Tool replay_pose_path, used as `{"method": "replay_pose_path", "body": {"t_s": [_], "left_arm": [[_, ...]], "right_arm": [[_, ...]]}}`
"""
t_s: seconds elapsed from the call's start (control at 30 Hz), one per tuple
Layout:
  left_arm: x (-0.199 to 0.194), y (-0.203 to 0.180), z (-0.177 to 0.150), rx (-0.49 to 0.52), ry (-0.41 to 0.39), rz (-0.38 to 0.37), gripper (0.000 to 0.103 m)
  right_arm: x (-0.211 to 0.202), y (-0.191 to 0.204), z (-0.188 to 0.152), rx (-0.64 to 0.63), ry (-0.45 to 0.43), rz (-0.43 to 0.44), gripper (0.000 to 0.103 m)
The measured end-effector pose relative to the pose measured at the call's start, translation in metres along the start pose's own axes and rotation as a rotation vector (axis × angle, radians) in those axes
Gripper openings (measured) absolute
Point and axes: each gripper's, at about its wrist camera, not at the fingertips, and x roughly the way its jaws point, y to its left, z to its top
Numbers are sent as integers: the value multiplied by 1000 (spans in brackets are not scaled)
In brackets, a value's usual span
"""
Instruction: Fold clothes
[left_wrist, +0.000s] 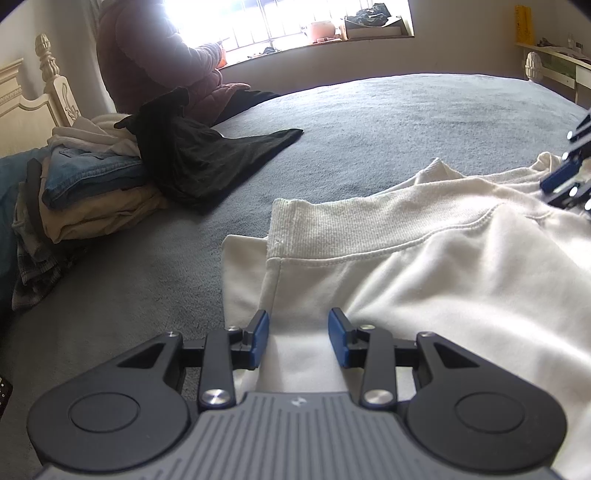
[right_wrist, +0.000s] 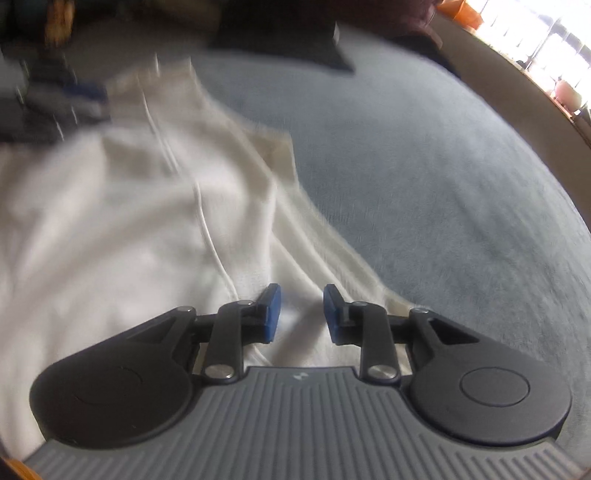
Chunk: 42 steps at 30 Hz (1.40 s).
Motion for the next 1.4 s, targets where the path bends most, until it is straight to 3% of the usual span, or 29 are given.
{"method": "replay_pose_path", "body": {"t_s": [0.07, 0.3, 0.57, 0.6, 0.73, 0.9, 1.03, 1.27, 1.4], "left_arm": [[0, 1, 0, -4, 1, -3, 37], [0, 0, -1, 0, -4, 0, 38], [0, 0, -1, 3, -4, 3, 38], [0, 0, -1, 3, -3, 3, 38], [1, 0, 0, 2, -2, 2, 38], [1, 0, 0, 6, -2, 4, 38], [0, -2, 0, 18, -3, 13, 38], [-1, -5, -1, 45, -2, 30, 38], [-1, -7, -1, 51, -4, 35, 38]], "right_arm": [[-1, 2, 2, 20, -5, -14, 1], [-17, 8, 5, 7, -55, -181, 0], [13, 6, -5, 45, -58, -255, 1], [13, 1, -4, 86, -64, -271, 2], [-21, -47, -16, 358, -144, -297, 18], [-81, -101, -59, 590, -206, -369, 21], [-98, -92, -82, 526, -187, -306, 31], [-62, -42, -75, 96, -55, -264, 44], [-38, -49, -69, 65, 27, -205, 44]]}}
